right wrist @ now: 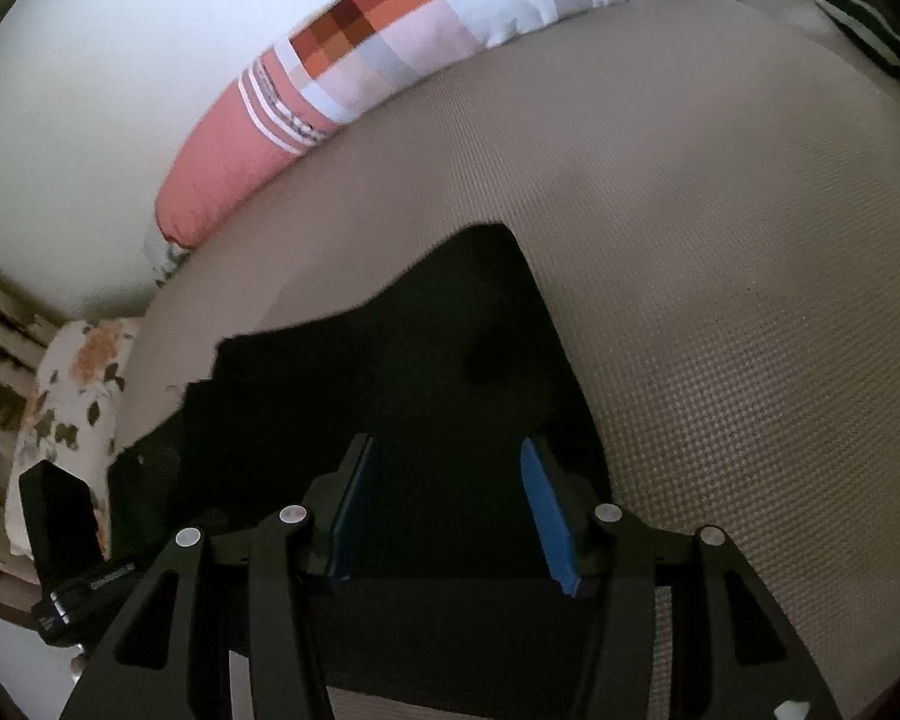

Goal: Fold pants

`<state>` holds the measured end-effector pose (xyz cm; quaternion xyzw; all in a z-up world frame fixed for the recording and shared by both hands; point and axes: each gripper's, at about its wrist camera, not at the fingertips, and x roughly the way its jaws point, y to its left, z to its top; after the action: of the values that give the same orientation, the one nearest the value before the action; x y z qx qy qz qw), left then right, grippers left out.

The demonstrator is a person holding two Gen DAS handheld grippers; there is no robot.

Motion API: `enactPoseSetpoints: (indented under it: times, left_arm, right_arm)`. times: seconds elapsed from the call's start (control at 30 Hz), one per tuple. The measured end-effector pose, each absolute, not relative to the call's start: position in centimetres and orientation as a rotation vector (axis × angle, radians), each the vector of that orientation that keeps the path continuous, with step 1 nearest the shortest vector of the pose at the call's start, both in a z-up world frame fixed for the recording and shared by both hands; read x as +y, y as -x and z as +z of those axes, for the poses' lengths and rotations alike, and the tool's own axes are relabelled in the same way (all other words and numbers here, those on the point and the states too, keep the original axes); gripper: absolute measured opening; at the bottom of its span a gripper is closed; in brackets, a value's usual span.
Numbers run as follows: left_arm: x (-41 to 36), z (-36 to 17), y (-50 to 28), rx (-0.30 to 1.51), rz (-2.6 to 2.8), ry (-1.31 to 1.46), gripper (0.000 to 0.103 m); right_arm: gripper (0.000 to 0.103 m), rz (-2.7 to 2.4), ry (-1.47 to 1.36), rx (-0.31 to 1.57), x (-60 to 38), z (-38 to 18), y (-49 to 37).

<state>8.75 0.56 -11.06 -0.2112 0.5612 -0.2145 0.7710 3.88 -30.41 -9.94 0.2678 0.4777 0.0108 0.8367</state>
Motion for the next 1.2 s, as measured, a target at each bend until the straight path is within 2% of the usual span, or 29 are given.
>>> enactPoseSetpoints:
  times: [0.23,0.4,0.47,0.8,1.03,1.2]
  left_arm:
    - [0.3,-10.6,-8.5,1.175,-0.453,0.352,0.011]
    - [0.2,-9.5,-7.5,1.105,-0.407,0.228,0.03]
    - [0.3,-9.7,-7.2,1.106,-0.402,0.2,0.032]
    - [0.0,-10.4,-6.3,1.04,-0.416,0.121,0.032]
    - [0.5,-10.3,-6.1,1.054,-0.407,0.185,0.033]
    - [1.8,-9.9,-5.0,1.065,-0.39,0.232,0.039]
  right_arm:
    - [0.047,0.013,-0.502,1.027,-30.3,-11.2,-4.6]
    - [0.047,0.02,-0.423,1.019,-31.5,-11.7,-8.1]
    - [0.049,0.02,-0.442,1.043,-31.8,-11.9,-9.3]
    - [0.048,0.033,-0.461,1.053,-32.1,-11.8,-9.9]
    - [0.048,0.069,-0.504,1.08,-31.6,-11.9,-5.9]
    - [0.048,0.083,-0.473,1.105,-30.3,-11.3,-2.5]
